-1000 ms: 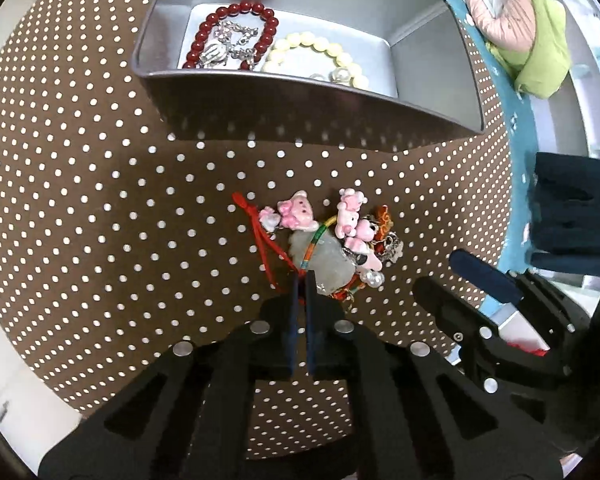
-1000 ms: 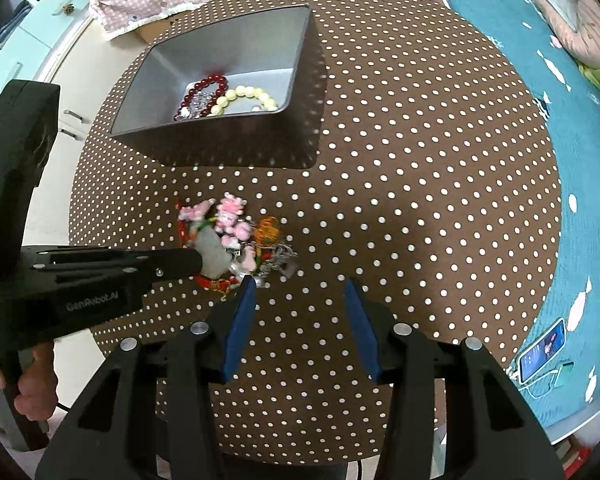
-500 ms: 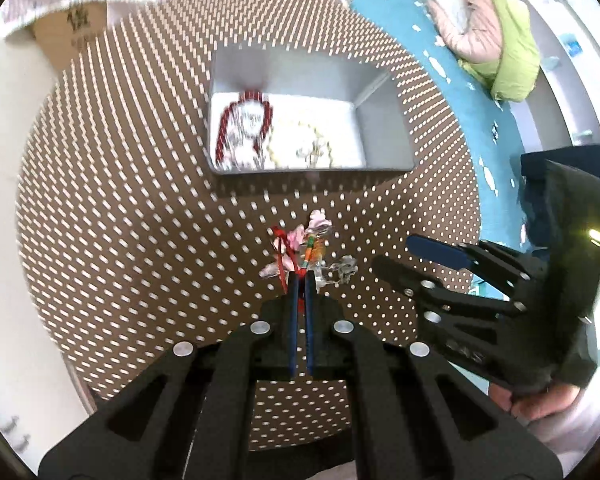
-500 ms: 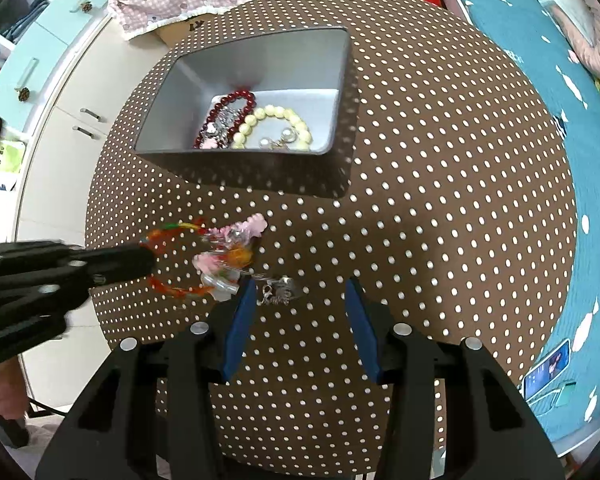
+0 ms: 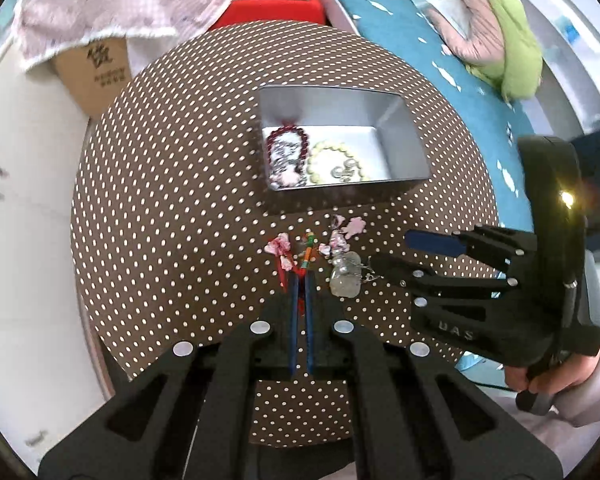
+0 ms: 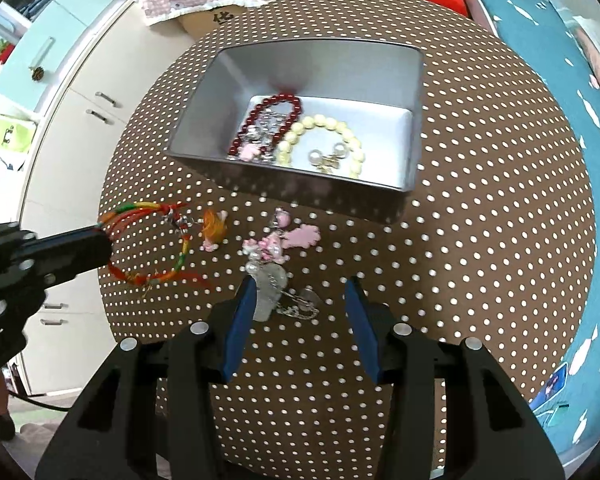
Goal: Organize jewelry
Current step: 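Carry the red cord toward the tray with the left tool while the right tool grasps a pink charm, then drop the red cord into the tray with the left tool while the right tool drops the pink charm there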
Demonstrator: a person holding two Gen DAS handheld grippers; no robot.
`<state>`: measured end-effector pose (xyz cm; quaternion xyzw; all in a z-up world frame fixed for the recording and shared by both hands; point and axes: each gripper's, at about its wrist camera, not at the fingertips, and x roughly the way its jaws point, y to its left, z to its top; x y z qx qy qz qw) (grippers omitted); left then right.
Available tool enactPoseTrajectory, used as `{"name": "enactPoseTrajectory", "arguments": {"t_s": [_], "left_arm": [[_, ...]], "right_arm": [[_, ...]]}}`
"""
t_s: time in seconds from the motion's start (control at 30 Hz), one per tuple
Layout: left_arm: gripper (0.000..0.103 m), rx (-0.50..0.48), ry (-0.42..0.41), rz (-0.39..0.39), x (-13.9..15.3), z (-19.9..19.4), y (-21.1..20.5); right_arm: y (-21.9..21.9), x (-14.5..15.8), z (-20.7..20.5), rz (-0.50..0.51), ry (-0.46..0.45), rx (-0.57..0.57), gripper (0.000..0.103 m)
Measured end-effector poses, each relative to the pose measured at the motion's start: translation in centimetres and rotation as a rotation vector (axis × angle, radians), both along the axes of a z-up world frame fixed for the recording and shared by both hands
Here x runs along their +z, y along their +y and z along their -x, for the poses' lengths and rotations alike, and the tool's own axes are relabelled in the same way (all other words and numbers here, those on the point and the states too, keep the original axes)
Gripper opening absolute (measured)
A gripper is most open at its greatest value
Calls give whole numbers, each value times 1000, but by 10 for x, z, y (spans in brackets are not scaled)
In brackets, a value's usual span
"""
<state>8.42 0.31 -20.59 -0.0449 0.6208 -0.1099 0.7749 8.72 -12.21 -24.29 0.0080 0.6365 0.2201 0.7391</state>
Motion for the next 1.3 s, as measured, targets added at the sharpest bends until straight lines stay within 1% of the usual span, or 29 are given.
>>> {"name": "enactPoseTrajectory", "arguments": {"t_s": [0.1, 0.2, 0.27, 0.33, 0.4, 0.47, 0.7, 0.77, 0.8, 0.9, 0.93, 1.03, 1.1, 1.23, 1.3], "left_arm": [[2, 40, 31, 18, -11, -1, 13], [2, 91, 58, 93, -17, 0, 28], [2, 114, 70, 110, -20, 2, 36], [2, 132, 81, 119, -23, 3, 43], [2, 152, 92, 146, -26, 6, 50], [2, 165, 95, 164, -27, 8, 56], [2, 198, 112, 155, -32, 15, 69], [2, 204, 116, 155, -33, 16, 71], [2, 207, 118, 156, -34, 17, 72], [2, 217, 124, 150, -37, 18, 74], [2, 221, 124, 148, -38, 18, 74], [2, 229, 122, 146, -40, 17, 75], [2, 230, 116, 146, -38, 17, 76], [2, 223, 95, 146, -34, 15, 74], [2, 214, 84, 145, -31, 13, 71]], "right_arm": [[9, -1, -2, -12, -4, 17, 44], [17, -1, -3, -40, 1, 38, 43], [25, -1, -4, -44, -6, 56, 43], [32, -2, -6, -47, -7, 69, 42], [40, -4, -9, -71, 5, 78, 37], [49, -4, -12, -91, 7, 101, 36], [78, -16, -19, -53, 4, 166, 28], [87, -21, -21, -19, -6, 169, 26], [95, -25, -24, 19, -14, 163, 26], [103, -33, -29, 21, -1, 155, 25], [107, -35, -29, 28, -5, 160, 25], [119, -37, -27, 73, -55, 191, 15], [124, -39, -25, 89, -66, 208, 15], [117, -43, -28, 56, -23, 171, 15], [108, -41, -25, 42, -17, 154, 15]]}}
